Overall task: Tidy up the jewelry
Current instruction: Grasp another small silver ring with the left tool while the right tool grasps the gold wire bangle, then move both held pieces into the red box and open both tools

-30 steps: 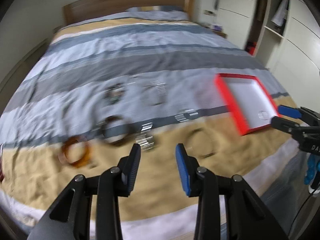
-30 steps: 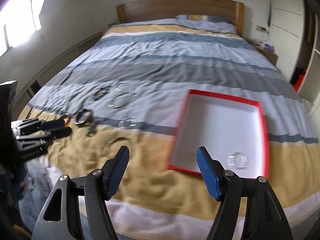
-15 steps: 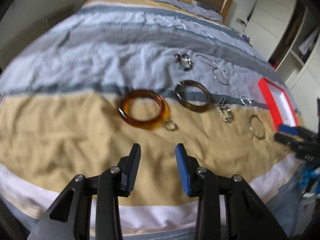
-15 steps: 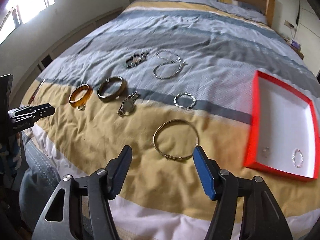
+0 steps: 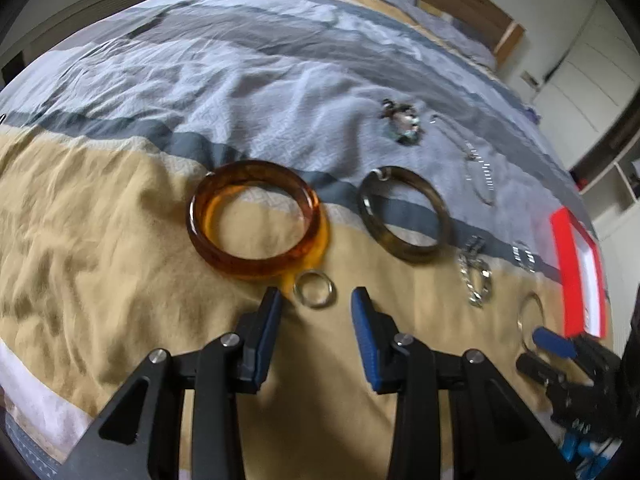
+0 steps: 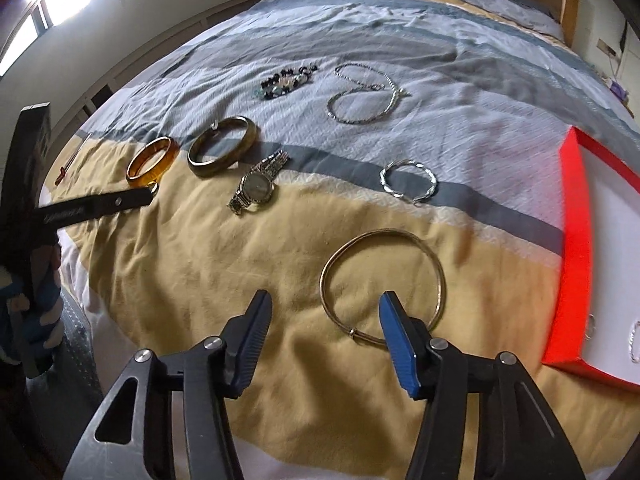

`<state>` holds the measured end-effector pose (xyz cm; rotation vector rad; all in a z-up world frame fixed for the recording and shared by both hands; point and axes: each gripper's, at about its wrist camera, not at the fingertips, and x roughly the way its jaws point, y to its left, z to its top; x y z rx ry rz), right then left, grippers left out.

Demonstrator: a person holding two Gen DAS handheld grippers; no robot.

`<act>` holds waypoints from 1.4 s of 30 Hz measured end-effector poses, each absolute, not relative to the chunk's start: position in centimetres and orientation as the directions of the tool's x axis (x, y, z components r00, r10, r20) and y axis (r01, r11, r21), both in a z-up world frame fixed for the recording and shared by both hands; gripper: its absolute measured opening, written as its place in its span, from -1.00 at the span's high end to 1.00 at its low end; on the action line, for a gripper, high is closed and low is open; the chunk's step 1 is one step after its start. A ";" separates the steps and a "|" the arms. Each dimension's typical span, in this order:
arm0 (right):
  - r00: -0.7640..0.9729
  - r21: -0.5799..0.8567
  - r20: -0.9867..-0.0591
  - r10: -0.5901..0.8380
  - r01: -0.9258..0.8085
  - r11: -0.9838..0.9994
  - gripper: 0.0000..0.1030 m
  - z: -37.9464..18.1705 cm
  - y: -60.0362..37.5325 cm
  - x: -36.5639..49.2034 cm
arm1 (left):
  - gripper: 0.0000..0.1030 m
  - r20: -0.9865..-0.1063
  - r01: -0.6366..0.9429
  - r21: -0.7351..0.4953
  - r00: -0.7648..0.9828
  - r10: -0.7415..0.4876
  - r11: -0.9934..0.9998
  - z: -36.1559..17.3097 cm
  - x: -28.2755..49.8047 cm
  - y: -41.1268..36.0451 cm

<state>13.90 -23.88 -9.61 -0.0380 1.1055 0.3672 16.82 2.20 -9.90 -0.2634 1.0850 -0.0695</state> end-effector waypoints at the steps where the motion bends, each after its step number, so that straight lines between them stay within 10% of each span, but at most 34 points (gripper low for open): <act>1: 0.391 0.150 -0.879 0.271 -0.313 0.938 -0.03 -9.8 -23.8 14.0 | 0.35 -0.869 -0.083 -0.240 0.462 -0.176 0.967 -10.1 17.0 2.1; 11: 0.379 0.190 -0.868 0.321 -0.344 0.920 0.89 -10.8 -24.0 14.2 | 0.64 -0.874 -0.132 -0.218 0.467 -0.133 0.967 -10.1 16.3 1.6; 42: 0.610 0.356 -0.684 0.401 -0.201 0.913 0.95 1.1 -35.0 8.1 | 0.64 -0.773 0.281 -0.294 0.492 -0.400 0.914 0.4 13.6 -16.3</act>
